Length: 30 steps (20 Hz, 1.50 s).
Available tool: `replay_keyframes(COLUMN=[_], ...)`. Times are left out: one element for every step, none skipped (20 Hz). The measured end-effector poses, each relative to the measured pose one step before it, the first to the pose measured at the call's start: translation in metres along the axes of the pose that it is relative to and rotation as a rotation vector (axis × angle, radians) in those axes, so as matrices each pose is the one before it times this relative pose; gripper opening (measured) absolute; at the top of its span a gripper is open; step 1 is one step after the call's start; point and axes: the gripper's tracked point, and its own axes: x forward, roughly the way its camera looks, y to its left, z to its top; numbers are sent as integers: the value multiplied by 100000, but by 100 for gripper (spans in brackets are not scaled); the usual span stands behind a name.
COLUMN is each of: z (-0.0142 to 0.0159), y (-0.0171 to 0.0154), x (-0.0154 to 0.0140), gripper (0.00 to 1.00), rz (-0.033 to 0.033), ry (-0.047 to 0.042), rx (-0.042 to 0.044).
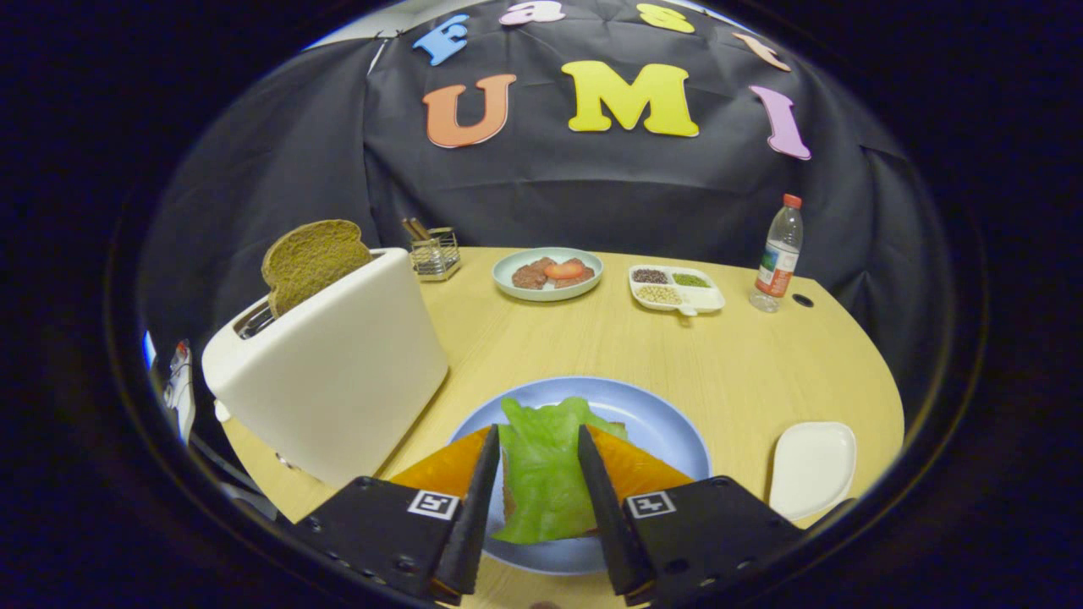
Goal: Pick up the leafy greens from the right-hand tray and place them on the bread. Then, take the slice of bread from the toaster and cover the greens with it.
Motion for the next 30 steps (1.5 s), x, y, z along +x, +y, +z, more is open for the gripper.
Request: replay_keyframes(z=[178,261,132,241,262,494,622,709,772,1047,1056,1199,1095,1275,1137,1077,759,607,303,48,-60,-236,-408,-551,-612,-434,-172,56,-151,-396], y=[65,25,20,127,161,220,232,330,428,574,669,833,1098,1113,1109,1279,1106,1082,1055,1089,1022,932,788,639,609,462,320,66,120,173], x=[-113,-170,-244,-288,-406,-554,-738,-823,-912,-917,-1029,-932,-805,-629,-549,-239,76,289,500,809,840,941,1031,980,1151,790,837,812,610,698], gripper=[68,74,80,81,85,89,93,98,98,98,98,98,97,97,96,96,96,96,96,96,96,96,96,96,96,96,96,96,95,93], rz=[-74,-115,-88,-74,56,-157,-302,-336,-326,-164,85,296,943,457,574,517,-311,-697,-891,-514,-808,-906,-1139,-1113,-816,-650,-969,-1520,-1056,-702], ry=[-647,-983,-744,-733,-1033,-1982,-2476,-2834,-3256,-3430,-3435,-3244,-3091,-3063,-2783,-2640,-1938,-1355,-701,156,388,1026,1337,2175,2452,1898,1164,692,836,1917], rx=[-838,-590,-599,-466,-598,-509,-642,-451,-80,599,1046,1688,1701,1297,977,677,447,-77,99,30,-352,-695,-598,-332,42,-274,-423,-727,-510,-41])
